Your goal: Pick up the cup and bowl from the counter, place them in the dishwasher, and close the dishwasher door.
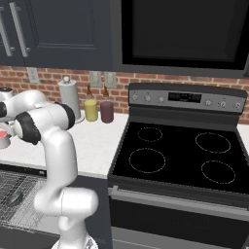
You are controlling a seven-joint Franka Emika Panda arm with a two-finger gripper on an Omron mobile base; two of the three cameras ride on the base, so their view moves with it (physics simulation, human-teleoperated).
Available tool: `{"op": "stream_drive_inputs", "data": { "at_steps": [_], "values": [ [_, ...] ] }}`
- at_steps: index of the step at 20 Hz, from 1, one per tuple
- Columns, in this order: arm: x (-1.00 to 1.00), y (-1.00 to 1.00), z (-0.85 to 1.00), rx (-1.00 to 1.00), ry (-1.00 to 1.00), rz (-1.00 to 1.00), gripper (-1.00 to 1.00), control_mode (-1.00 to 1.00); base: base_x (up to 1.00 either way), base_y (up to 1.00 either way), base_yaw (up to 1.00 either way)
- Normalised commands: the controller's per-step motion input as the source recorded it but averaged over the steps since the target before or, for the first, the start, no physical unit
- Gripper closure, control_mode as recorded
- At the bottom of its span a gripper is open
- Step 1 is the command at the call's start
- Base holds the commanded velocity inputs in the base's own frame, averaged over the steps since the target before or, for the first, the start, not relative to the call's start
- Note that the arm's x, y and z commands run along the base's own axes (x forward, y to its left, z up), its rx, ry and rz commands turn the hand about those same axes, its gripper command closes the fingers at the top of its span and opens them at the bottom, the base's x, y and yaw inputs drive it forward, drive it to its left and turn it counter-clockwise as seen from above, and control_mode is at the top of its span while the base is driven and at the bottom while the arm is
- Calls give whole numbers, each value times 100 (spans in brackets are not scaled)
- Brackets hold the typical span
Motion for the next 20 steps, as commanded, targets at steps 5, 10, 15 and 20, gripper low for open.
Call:
{"op": "stream_drive_inputs", "data": {
  "at_steps": [5,10,15,20],
  "values": [
    [17,18,-16,-1,1,0,-100,-100,0,0,0],
    [18,19,-9,-3,5,0,-100,-100,0,0,0],
    [14,16,-9,-3,8,0,-100,-100,0,0,0],
    [3,6,-11,-1,11,0,-100,-100,0,0,0]
  ]
}}
